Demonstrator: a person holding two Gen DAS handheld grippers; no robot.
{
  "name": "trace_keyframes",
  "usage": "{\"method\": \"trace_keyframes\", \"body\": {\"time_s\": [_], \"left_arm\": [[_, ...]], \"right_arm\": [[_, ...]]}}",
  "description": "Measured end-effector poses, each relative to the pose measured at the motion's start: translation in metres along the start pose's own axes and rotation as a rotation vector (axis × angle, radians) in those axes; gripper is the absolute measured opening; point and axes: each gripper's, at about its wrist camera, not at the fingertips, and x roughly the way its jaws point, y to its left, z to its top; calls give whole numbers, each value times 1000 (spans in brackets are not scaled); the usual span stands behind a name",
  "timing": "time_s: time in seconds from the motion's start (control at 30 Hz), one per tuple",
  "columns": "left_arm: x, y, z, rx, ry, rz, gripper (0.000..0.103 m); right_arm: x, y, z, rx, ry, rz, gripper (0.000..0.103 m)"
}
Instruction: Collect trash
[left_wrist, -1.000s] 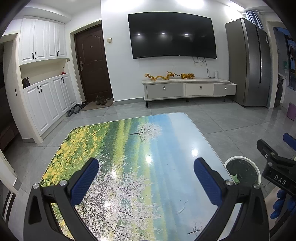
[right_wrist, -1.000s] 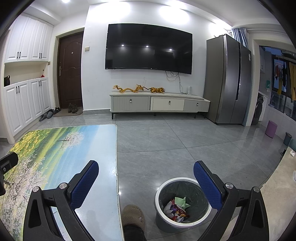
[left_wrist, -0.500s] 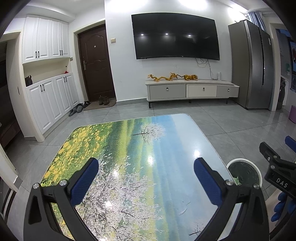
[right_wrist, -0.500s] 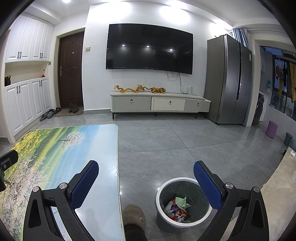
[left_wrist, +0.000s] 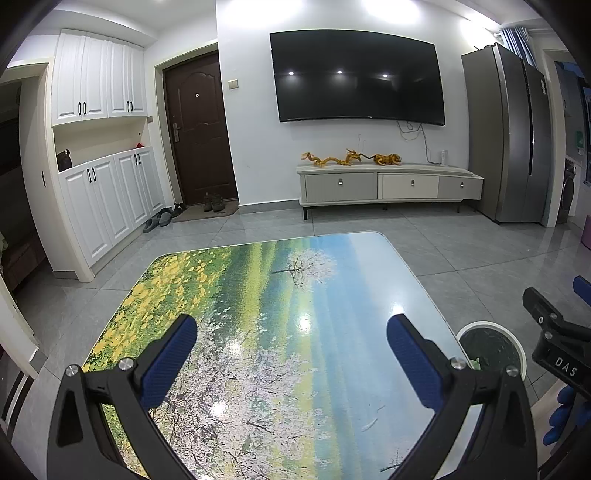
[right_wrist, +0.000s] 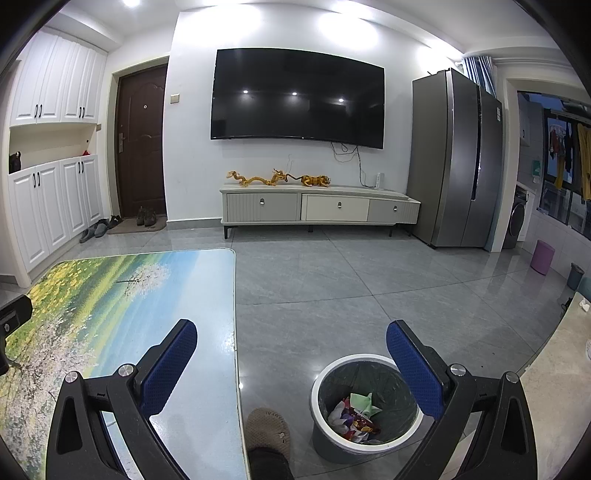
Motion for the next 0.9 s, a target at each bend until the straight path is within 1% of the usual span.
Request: {"method": "trace_keyframes", "body": {"time_s": [0.9], "left_arm": [[-1, -2, -1, 2, 0, 0, 103]], "right_arm": [[0, 0, 0, 1, -2, 0, 103]]}}
